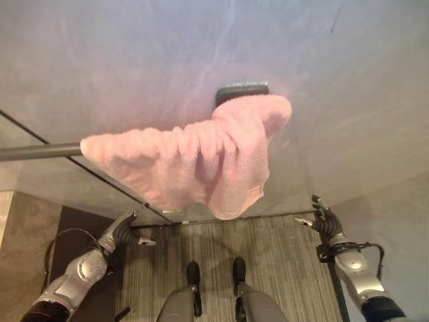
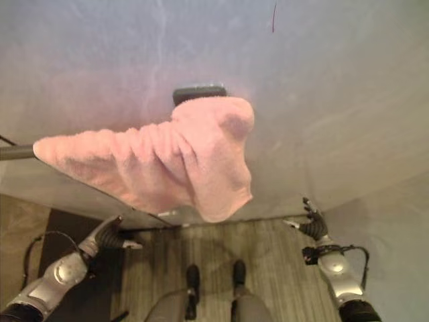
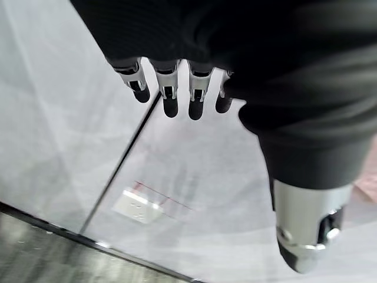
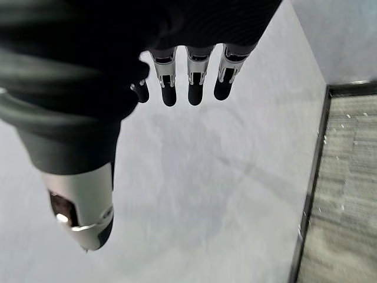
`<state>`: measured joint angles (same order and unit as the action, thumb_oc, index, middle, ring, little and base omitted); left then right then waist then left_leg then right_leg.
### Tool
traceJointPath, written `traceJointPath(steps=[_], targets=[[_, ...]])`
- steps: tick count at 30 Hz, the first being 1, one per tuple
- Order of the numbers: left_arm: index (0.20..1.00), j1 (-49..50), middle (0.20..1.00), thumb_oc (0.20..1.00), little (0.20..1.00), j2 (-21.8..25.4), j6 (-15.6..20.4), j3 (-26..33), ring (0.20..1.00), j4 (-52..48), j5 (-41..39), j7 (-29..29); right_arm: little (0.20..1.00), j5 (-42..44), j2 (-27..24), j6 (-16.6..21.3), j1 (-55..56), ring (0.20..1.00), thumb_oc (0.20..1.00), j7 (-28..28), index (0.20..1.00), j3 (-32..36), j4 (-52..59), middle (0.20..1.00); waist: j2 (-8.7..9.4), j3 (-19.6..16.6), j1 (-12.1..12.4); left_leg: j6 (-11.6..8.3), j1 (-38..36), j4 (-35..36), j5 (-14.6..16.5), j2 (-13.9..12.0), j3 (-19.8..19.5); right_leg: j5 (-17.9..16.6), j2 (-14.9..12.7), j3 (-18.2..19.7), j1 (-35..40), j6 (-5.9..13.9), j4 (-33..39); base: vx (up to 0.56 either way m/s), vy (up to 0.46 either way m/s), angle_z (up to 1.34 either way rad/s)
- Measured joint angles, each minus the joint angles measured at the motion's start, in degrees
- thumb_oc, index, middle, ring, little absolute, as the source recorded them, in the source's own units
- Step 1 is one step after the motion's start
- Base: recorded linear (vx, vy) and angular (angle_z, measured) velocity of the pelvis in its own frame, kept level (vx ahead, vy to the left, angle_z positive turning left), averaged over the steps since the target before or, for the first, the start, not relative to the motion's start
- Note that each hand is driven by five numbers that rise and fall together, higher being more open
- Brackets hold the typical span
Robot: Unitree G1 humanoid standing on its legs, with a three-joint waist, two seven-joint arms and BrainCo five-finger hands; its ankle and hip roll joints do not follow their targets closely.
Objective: Put brush and paste in cup on sink, flatten towel.
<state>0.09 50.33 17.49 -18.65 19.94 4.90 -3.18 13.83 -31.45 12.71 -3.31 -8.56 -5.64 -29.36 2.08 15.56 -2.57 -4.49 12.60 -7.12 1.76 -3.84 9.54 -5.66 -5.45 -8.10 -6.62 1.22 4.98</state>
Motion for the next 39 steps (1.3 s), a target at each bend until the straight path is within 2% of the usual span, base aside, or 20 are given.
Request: traceJointPath(steps=[1, 2, 3, 4, 5, 6, 8, 10, 12, 15, 19, 25, 26, 29, 32, 35, 37, 38, 39], targets=[[1.000, 0.23, 1.000, 1.000, 1.000, 0.63, 0.17, -0.24, 1.000, 0.10, 0.12, 0.02, 1.000, 0.01, 0.04, -0.05, -0.33, 1.000, 1.000, -0.41, 1.000, 0.47, -0.18, 1.000, -0.50, 0.13, 0.15, -0.66, -0.82, 0.62, -0.46, -1.67, -0.67, 0.23, 0.61, -0.01, 0.07, 0.21, -0.01, 0.06, 0.155, 0.02], [1.000, 1.24, 1.000, 1.000, 1.000, 0.82, 0.24, 0.44, 1.000, -0.06, 0.16, -0.07, 1.000, 0.13, 0.25, -0.07, -0.99, 1.000, 1.000, -0.67, 1.000, 0.66, 0.08, 1.000, -0.99, 0.38, 0.57, -0.81, -2.07, 2.59, -0.50, -2.52, -3.11, 0.02, 1.23, 0.87, 0.09, 0.35, -0.02, 0.01, 0.049, -0.38], [1.000, 2.63, 1.000, 1.000, 1.000, 0.43, 0.21, 1.25, 1.000, -0.28, 0.14, -0.09, 1.000, 0.21, -0.16, 0.05, -1.70, 1.000, 1.000, -0.95, 1.000, 0.63, 1.20, 1.000, -2.65, 0.79, 0.71, -1.32, -4.77, 6.16, -1.10, -2.87, -6.08, -0.34, 2.07, 1.22, 0.27, 1.12, -0.01, 0.00, 0.180, -0.26], [1.000, 2.69, 1.000, 1.000, 1.000, -0.06, 0.22, 1.25, 1.000, -0.63, 0.13, -0.10, 1.000, 0.53, -0.73, 0.13, -1.74, 1.000, 1.000, -0.99, 1.000, 0.80, 1.97, 1.000, -4.11, 0.85, -0.10, -1.32, -5.31, 7.54, -2.31, -2.88, -6.53, -0.08, 2.63, 0.84, 0.37, 1.79, 0.00, 0.00, 0.198, -0.09], [1.000, 2.06, 1.000, 1.000, 1.000, -0.18, 0.23, 1.28, 1.000, -0.71, 0.11, -0.13, 1.000, 1.15, -0.29, 0.22, -1.65, 1.000, 1.000, -1.05, 1.000, 0.99, 2.04, 1.000, -3.61, 1.00, 0.00, -1.52, -5.75, 8.61, -3.32, -2.54, -6.70, -0.17, 2.24, 0.91, 0.20, 2.32, 0.01, -0.01, 0.262, 0.29], [1.000, 0.92, 1.000, 1.000, 1.000, 0.94, 0.42, 1.46, 1.000, -2.12, 0.03, 0.03, 1.000, 1.60, -0.20, 0.21, -0.20, 1.000, 1.000, 0.15, 1.000, 1.50, 2.35, 1.000, -3.14, 1.04, 0.24, -0.67, -6.54, 10.50, -4.40, -0.99, -7.38, -0.84, 0.76, 0.66, 0.09, 2.77, -0.01, 0.01, 0.177, 0.23], [1.000, 2.44, 1.000, 1.000, 1.000, 5.10, 0.83, 2.67, 1.000, -6.29, -1.09, 0.50, 1.000, 2.39, -2.10, 0.21, 1.15, 1.000, 1.000, 1.93, 1.000, 1.43, 2.61, 1.000, -2.76, 0.86, 0.23, 0.18, -6.90, 12.01, -5.13, 0.34, -7.39, -0.93, -0.61, 0.32, 0.06, 3.69, -0.01, 0.00, 0.140, 0.19], [1.000, 3.69, 1.000, 1.000, 1.000, 7.10, 1.20, 4.11, 1.000, -7.82, -2.47, 1.01, 1.000, 3.25, -3.11, 0.21, 0.81, 1.000, 1.000, 2.85, 1.000, 1.55, 2.55, 1.000, -2.59, 0.76, 0.48, 0.46, -7.15, 12.27, -5.31, 1.35, -7.30, -1.17, -1.52, 0.63, 0.05, 4.01, 0.00, -0.01, 0.080, 0.00], [1.000, 4.90, 1.000, 1.000, 1.000, 8.19, 1.33, 5.23, 1.000, -9.09, -2.94, 1.39, 1.000, 4.25, -4.29, 0.25, 0.14, 1.000, 1.000, 3.80, 1.000, 1.54, 2.54, 1.000, -2.54, 0.74, 0.93, 0.76, -7.44, 12.27, -5.11, 1.85, -6.78, -1.34, -2.05, 1.39, 0.06, 4.43, 0.00, -0.01, 0.105, -0.13], [1.000, 9.12, 1.000, 1.000, 1.000, 6.86, 1.42, 9.90, 1.000, -12.69, -11.73, 4.69, 1.000, 10.18, -7.71, 0.25, -1.54, 1.000, 1.000, 7.05, 1.000, 1.90, 2.52, 1.000, -2.08, 0.50, 2.14, 1.39, -7.62, 12.29, -4.67, 2.53, -5.39, -1.70, -2.64, 2.83, -0.48, 4.98, -0.02, 0.00, 0.084, -0.21], [1.000, 9.07, 1.000, 1.000, 1.000, 9.54, 1.36, 11.84, 1.000, -16.74, -16.31, 6.35, 1.000, 13.65, -9.65, -0.02, -1.93, 1.000, 1.000, 9.01, 1.000, 2.23, 1.66, 1.000, -0.40, -0.66, 2.69, 1.39, -7.64, 12.28, -4.68, 2.26, -5.51, -1.69, -2.38, 2.91, -0.48, 4.99, -0.01, 0.00, 0.021, 0.01], [1.000, 3.24, 1.000, 1.000, 1.000, 4.26, 0.94, 10.83, 1.000, -17.30, -21.34, 6.62, 1.000, 17.44, -9.76, -0.44, -5.14, 1.000, 1.000, 8.93, 1.000, 0.70, -1.24, 1.000, 0.56, -2.21, 2.35, 1.34, -7.62, 12.24, -4.71, 2.17, -5.49, -1.79, -2.26, 3.07, -0.57, 5.09, 0.00, 0.00, -0.005, -0.01], [1.000, 1.74, 1.000, 1.000, 1.000, 1.12, 0.78, 10.17, 1.000, -17.46, -23.09, 6.49, 1.000, 18.45, -9.86, -1.52, -6.21, 1.000, 1.000, 8.58, 1.000, -1.36, -1.26, 1.000, 0.75, -2.38, 2.48, 1.30, -7.64, 12.23, -4.76, 2.18, -5.23, -1.90, -2.27, 3.32, -0.61, 5.11, 0.00, 0.00, -0.022, -0.11], [1.000, -0.23, 1.000, 1.000, 1.000, 1.13, 0.70, 6.47, 1.000, -19.27, -24.71, 6.81, 1.000, 19.31, -10.19, -2.70, -10.32, 1.000, 1.000, 9.18, 1.000, -8.62, -0.90, 1.000, 2.13, -3.23, 2.32, 1.26, -7.72, 12.27, -4.76, 1.80, -3.17, -2.56, -1.80, 5.41, -1.74, 5.30, 0.01, -0.01, -0.030, -0.34], [1.000, -6.00, 1.000, 1.000, 1.000, -0.37, 0.70, 0.78, 1.000, -19.68, -25.13, 7.66, 1.000, 19.91, -10.13, -4.26, -14.68, 1.000, 1.000, 10.55, 1.000, -14.42, 0.27, 1.000, 2.60, -3.53, 1.60, 1.13, -7.97, 12.33, -4.79, 1.44, -1.81, -3.03, -1.44, 6.44, -2.28, 5.07, 0.02, -0.01, -0.022, -0.27], [1.000, -7.23, 1.000, 1.000, 1.000, -4.88, 0.43, -0.56, 1.000, -20.81, -28.00, 8.46, 1.000, 21.39, -10.16, -5.47, -16.05, 1.000, 1.000, 10.67, 1.000, -16.56, 2.41, 1.000, 2.59, -3.53, 1.61, 0.96, -7.91, 12.35, -4.90, 0.98, -0.92, -3.32, -1.18, 7.38, -2.88, 4.80, 0.03, -0.01, -0.034, -0.18], [1.000, -7.98, 1.000, 1.000, 1.000, -5.61, -0.48, -0.65, 1.000, -21.74, -29.64, 8.58, 1.000, 21.44, -10.45, -6.56, -17.62, 1.000, 1.000, 10.96, 1.000, -19.20, 4.29, 1.000, 2.56, -3.53, 1.52, 0.43, -7.36, 12.35, -5.27, 0.18, -0.82, -3.65, -0.33, 7.47, -3.52, 4.41, 0.02, 0.02, -0.096, -0.13], [1.000, -8.46, 1.000, 1.000, 1.000, -5.69, -1.19, -0.73, 1.000, -22.21, -29.73, 8.40, 1.000, 21.50, -10.77, -8.42, -20.88, 1.000, 1.000, 10.76, 1.000, -23.62, 4.30, 1.000, 2.50, -3.61, 1.51, 0.13, -7.60, 12.38, -5.37, -0.67, -0.71, -3.75, 0.44, 7.55, -3.44, 4.25, 0.03, 0.07, -0.133, -0.12], [1.000, -9.09, 1.000, 1.000, 1.000, -6.36, -1.36, -1.04, 1.000, -22.63, -29.67, 8.37, 0.200, 21.49, -10.88, -9.72, -23.32, 0.200, 0.200, 10.56, 0.200, -26.62, 4.24, 0.200, 2.53, -3.64, 1.46, -0.19, -7.70, 12.40, -5.21, -1.23, -0.66, -3.80, 0.95, 7.55, -3.41, 4.14, 0.04, 0.07, -0.108, -0.17]])
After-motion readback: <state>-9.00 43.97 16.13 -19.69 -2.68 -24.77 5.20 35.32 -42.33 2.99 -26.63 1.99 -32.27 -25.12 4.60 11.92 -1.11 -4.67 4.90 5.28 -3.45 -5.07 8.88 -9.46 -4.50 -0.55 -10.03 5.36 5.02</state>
